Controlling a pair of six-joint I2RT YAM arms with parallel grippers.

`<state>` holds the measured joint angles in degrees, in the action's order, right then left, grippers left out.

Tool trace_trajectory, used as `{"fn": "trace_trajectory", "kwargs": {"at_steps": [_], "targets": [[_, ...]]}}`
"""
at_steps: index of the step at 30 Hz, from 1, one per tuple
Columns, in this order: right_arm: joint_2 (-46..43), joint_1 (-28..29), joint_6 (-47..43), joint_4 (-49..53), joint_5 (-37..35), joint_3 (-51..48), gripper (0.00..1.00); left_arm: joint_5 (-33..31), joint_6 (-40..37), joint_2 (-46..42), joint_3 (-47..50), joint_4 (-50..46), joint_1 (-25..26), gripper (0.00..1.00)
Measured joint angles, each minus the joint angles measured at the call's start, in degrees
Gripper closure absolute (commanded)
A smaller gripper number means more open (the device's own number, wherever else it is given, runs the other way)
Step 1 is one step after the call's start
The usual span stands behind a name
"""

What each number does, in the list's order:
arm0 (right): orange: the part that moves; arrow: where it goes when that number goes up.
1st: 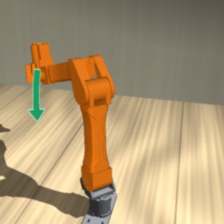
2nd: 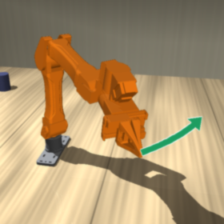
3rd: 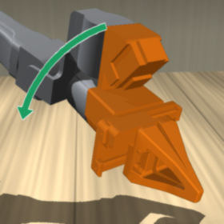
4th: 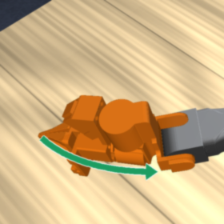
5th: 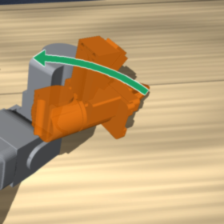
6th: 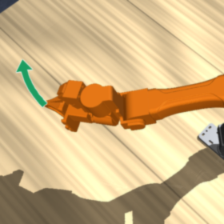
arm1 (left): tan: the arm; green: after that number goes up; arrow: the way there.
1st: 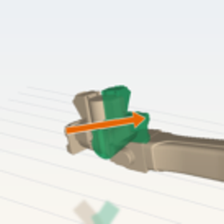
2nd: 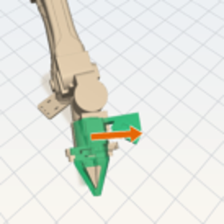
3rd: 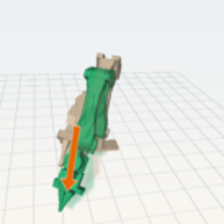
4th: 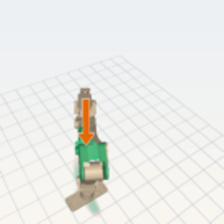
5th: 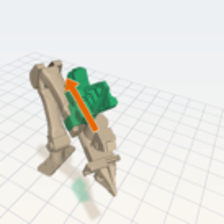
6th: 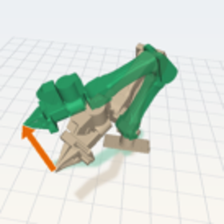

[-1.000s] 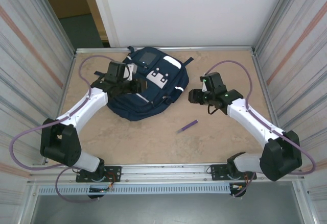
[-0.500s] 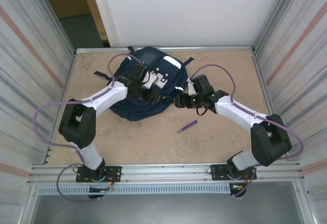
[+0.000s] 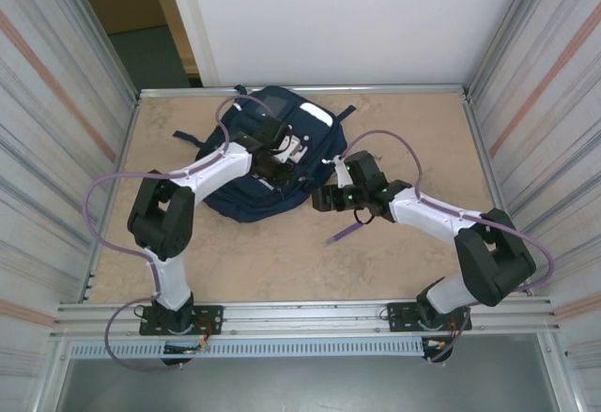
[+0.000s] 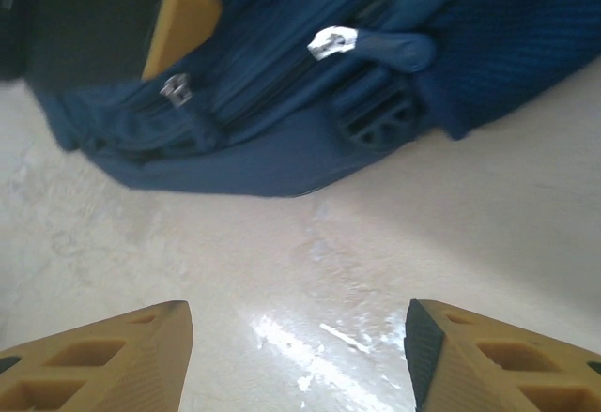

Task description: Pack the student bag

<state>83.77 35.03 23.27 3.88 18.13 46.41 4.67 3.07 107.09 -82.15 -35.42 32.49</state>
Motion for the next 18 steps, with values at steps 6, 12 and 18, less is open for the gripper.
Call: {"fn": "trace_trajectory", "kwargs": {"at_steps": [6, 12, 18], "targets": [[0.8, 5.0, -9.2, -5.9, 1.2, -1.3, 0.37, 2.9, 1.6, -0.4, -2.8, -1.7, -0.1, 1.0], [6.4, 5.7, -15.1, -10.9, 1.1, 1.2, 0.36, 8.1, 6.4, -1.0, -5.8, -1.9, -0.4, 1.0], [9.6, 4.7, -19.3, -15.2, -0.5, 1.8, 0.38, 12.5, 10.8, -1.1, -7.0, -1.8, -0.7, 1.0]]}}
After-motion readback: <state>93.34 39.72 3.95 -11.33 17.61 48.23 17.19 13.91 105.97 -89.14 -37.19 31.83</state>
